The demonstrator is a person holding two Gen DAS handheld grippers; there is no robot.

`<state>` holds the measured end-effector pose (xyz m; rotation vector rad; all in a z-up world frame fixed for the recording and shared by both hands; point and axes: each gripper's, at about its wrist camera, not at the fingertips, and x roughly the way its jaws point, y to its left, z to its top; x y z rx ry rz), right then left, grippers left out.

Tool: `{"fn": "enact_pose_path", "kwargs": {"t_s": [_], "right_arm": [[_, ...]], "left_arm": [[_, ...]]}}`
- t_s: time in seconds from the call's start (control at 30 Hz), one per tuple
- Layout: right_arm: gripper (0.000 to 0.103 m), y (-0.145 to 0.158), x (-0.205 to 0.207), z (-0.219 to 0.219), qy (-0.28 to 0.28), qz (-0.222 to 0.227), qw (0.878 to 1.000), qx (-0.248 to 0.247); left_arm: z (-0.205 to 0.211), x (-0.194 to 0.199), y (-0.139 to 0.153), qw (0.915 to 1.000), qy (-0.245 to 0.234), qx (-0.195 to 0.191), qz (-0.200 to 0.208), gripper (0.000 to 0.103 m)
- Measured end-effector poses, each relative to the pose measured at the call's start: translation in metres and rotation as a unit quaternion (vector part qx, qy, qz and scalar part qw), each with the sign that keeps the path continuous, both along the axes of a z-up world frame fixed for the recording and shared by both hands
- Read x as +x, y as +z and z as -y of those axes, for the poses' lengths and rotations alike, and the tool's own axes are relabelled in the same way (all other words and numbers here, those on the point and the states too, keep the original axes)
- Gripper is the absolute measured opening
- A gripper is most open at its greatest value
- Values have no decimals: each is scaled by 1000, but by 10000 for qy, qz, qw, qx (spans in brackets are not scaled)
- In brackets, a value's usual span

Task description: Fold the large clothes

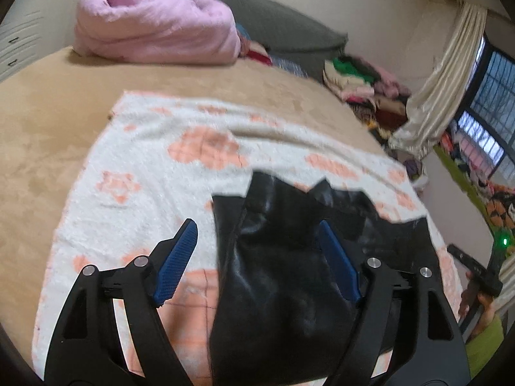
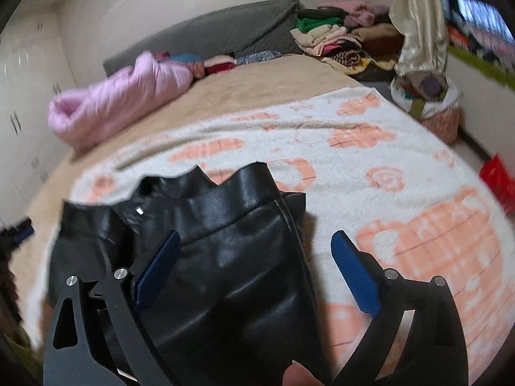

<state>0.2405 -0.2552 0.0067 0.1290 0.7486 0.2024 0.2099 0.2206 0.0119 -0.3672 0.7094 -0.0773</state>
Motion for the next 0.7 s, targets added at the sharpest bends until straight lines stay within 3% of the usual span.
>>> {"fn": "enact_pose_path", "kwargs": {"t_s": [0.13,0.27,0.37,0.43,0.47,0.57,0.7], "right_arm": [[91,-14,16,-13,160,-169,9989,-411],[84,-22,33,-22,161,-150,9970,-749],[63,-29,44,-30,209,-211,9943,-1020],[35,-35,48,-36,243,-255,9919,-1220],[29,-36,49,-36,200,-251,9915,-1263],[16,-32,44,-26,158,-176,9958,-890],[11,1,35,10,3,-27,9990,435]], "left_arm": [[19,17,-21,9986,-323,237,-353,69],[25,34,-36,9975,-345,466,-401,69],[28,41,-43,9967,-399,588,-392,68],[32,43,-44,9955,-430,738,-423,37],[32,43,-43,9949,-411,824,-405,24],[26,38,-31,9965,-485,667,-163,8],[17,25,3,9970,-597,361,339,7]]}}
